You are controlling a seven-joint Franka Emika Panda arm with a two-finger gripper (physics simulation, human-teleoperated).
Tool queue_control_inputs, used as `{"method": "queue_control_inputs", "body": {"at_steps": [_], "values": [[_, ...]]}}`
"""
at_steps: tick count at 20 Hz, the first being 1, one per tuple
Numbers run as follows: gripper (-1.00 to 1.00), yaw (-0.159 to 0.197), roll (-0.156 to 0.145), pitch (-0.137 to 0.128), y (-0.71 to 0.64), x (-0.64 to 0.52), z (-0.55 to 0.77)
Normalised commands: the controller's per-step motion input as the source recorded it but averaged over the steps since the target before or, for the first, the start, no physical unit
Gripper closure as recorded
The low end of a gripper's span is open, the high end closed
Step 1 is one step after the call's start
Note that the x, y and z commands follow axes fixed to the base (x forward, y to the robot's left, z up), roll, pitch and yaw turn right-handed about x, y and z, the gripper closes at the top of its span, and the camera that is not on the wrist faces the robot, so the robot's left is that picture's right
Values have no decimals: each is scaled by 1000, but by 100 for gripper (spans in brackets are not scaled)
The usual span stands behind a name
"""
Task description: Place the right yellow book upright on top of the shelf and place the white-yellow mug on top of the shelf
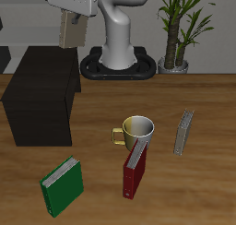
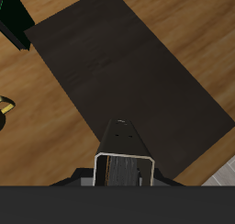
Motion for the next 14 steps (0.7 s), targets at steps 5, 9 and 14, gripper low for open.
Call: {"method": "queue_control_inputs", "body": {"at_steps": [5,9,14], "values": [[100,-67,9,4,-429,-287,98],[100,-173,101,57,-526,-34,43],[100,-58,116,23,-230,49,-35]]}}
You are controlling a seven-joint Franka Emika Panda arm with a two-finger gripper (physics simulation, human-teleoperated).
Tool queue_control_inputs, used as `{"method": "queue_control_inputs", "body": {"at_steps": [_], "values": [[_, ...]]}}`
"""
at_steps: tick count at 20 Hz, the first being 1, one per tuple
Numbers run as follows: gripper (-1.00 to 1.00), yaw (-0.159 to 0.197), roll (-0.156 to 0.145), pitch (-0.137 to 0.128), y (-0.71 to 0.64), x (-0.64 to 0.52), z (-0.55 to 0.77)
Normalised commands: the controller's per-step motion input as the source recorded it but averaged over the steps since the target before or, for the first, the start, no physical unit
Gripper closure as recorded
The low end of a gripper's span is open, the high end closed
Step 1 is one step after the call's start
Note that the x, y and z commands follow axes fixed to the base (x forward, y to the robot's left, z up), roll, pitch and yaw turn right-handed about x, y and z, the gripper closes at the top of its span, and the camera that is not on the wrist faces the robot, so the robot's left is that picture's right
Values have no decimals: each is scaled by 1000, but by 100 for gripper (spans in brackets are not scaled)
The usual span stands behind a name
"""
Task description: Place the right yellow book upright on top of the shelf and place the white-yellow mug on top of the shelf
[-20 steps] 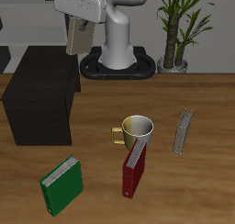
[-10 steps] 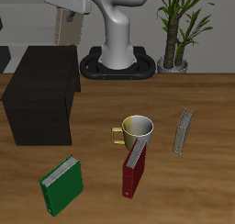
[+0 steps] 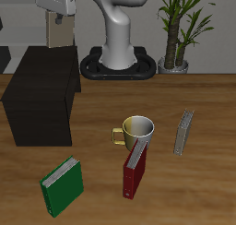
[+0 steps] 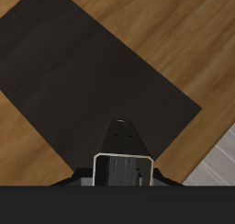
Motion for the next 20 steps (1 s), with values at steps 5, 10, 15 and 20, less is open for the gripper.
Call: {"method": "queue_control_inputs", "body": {"at_steps": [5,10,15,20], "values": [[100,-51,101,3,-106,52,-72],[100,-34,53,4,43,140,-43],[100,-10,23,-27,-29,118,90],[100,-50,11,-25,-114,84,75]]}}
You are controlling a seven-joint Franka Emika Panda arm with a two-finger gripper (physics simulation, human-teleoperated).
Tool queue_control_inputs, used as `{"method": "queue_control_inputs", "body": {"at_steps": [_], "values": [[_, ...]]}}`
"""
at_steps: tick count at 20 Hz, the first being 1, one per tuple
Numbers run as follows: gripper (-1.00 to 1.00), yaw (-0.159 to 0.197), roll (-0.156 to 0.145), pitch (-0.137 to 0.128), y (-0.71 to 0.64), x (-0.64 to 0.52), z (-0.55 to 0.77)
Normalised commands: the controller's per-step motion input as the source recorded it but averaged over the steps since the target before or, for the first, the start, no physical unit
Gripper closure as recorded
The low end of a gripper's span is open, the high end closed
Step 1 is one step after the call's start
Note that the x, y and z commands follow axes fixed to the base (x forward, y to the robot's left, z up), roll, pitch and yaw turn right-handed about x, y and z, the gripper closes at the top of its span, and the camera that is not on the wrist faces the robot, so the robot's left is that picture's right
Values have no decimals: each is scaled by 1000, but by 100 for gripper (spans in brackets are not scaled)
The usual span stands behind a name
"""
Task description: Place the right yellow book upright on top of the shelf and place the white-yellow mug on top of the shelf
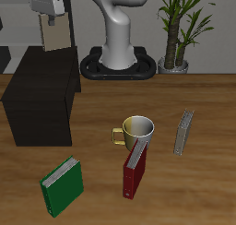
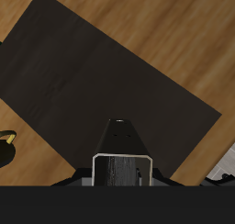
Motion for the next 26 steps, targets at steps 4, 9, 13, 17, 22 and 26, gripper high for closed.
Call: {"method": "queue_control_inputs", "body": {"at_steps": [4,9,13,17,22,26], "values": [[100,-55,-54,-20,-139,76,-1],[100,-5,-78,8,-79,110,-103],[-100,34,-100,30,4,117,-136],[-100,42,-44,28,70,58,-134],[-100,46,-38,-12,83,23,56],[-100,76,25,-27,288,-27,98]]}}
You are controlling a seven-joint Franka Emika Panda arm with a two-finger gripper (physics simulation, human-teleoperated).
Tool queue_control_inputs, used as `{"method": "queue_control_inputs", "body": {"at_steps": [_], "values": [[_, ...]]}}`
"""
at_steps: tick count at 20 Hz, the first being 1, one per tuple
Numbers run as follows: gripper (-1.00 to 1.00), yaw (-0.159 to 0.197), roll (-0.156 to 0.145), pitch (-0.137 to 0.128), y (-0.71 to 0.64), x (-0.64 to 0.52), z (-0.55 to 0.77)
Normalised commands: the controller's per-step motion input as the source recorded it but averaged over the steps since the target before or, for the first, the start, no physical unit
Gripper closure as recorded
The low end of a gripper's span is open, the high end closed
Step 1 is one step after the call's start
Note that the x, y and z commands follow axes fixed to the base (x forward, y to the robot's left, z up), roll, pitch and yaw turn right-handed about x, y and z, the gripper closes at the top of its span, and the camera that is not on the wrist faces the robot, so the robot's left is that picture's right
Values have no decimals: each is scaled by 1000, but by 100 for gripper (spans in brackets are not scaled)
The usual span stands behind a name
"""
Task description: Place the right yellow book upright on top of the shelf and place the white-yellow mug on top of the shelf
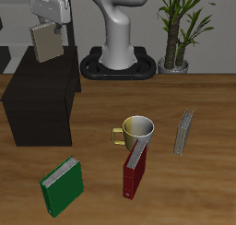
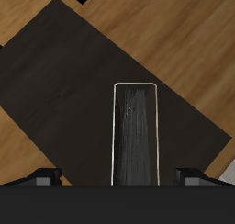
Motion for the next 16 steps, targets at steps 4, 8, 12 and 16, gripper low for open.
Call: {"method": "queue_control_inputs", "body": {"at_steps": [4,8,12,16], "values": [[-100,26,-11,-6,100,-5,62],[-100,268,-125,-95,554,-45,381],[-100,288,-72,-109,710,-38,297],[-100,179,26,-53,714,-8,200]]}}
